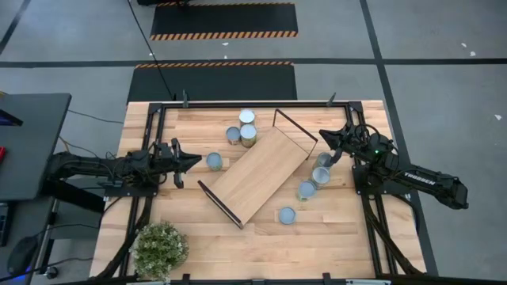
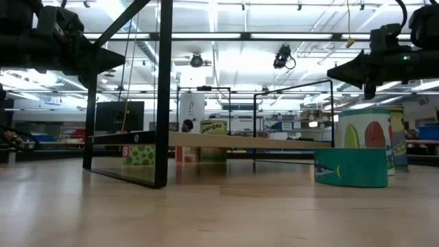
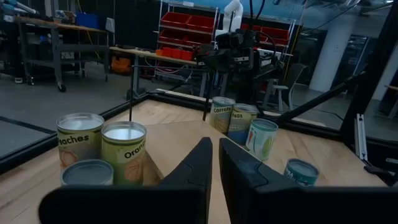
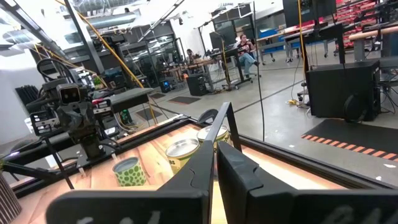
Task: Pick and place cans onto a shelf
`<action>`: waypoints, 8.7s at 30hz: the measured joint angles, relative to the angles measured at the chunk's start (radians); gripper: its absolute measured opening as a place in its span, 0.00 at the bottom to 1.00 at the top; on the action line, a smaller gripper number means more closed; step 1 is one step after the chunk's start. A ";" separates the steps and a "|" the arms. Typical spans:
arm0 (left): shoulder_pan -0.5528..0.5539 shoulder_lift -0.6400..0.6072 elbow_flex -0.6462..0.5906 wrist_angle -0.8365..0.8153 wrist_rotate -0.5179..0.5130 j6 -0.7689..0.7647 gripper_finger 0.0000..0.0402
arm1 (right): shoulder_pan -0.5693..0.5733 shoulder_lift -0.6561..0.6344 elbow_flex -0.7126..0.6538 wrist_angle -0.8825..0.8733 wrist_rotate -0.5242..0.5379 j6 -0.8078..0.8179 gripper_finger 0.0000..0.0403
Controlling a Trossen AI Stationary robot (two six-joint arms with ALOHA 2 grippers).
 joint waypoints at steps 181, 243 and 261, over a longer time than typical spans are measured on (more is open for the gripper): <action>0.384 1.700 1.683 -1.339 0.131 0.386 0.82 | 0.001 0.441 0.061 0.595 0.047 -0.424 0.64; 0.379 1.818 1.682 -1.017 0.105 0.522 0.97 | 0.002 0.450 0.061 0.601 0.039 -0.422 0.65; 0.385 1.854 1.683 -1.000 0.116 0.576 0.97 | 0.002 0.450 0.061 0.602 0.019 -0.423 0.65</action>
